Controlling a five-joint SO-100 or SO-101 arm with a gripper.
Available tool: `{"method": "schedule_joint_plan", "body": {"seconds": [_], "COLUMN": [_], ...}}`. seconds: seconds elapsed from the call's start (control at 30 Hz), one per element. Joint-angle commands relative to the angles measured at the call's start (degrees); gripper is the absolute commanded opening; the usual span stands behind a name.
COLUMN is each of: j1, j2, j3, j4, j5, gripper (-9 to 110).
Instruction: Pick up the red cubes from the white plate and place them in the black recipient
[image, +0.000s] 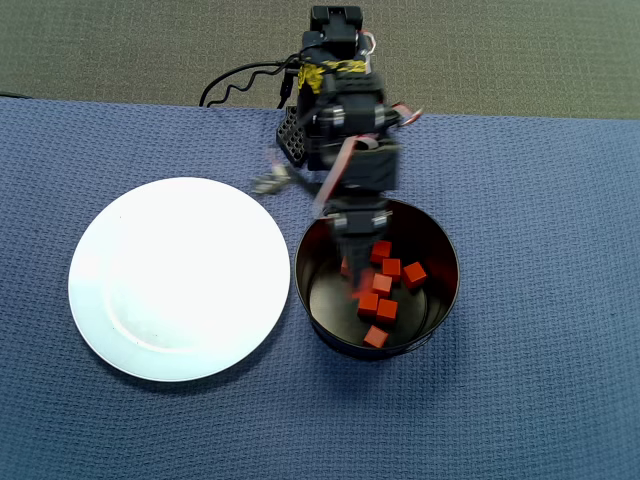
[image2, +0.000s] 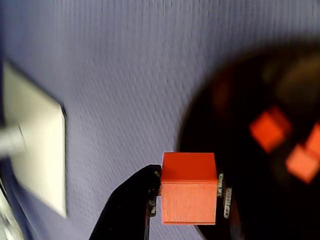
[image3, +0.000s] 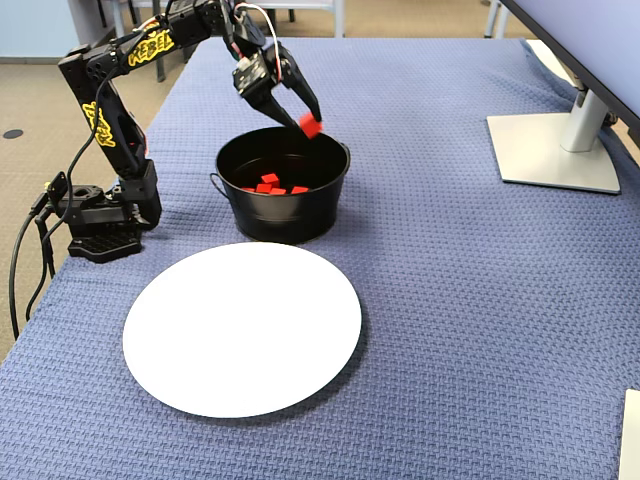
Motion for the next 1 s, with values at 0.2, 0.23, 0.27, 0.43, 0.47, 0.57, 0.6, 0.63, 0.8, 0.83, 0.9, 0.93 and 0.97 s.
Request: {"method": "schedule_joint_plan", "body": {"seconds": [0.2, 0.23, 0.27, 0.43, 0.47, 0.57, 0.6, 0.63, 0.8, 0.83, 0.9, 0.93, 0.97], "j1": [0.3, 1.7, 3.3, 11.9, 13.4, 16.5, 17.4, 18.3, 21.8, 22.1, 22.3, 22.3, 22.1], "j2": [10.7, 11.3, 12.0, 19.1, 20.0, 23.6, 25.3, 27.2, 38.6, 40.3, 42.6, 43.2, 43.9], "j3": [4.2, 4.4, 5.3, 14.8, 16.3, 23.5, 26.3, 28.9, 42.3, 44.8, 48.9, 50.6, 52.6], "j4": [-0.6, -0.3, -0.3, -3.8, -3.9, -5.4, -6.0, -6.2, -6.7, -6.9, -7.2, -7.5, -8.0], "j5": [-4.5, -5.0, -5.3, -4.2, -3.7, -4.9, -5.5, -6.0, -7.3, -7.3, -7.1, -7.1, -7.1], "gripper": [32, 32, 31, 21, 20, 20, 19, 19, 18, 18, 17, 16, 16]}}
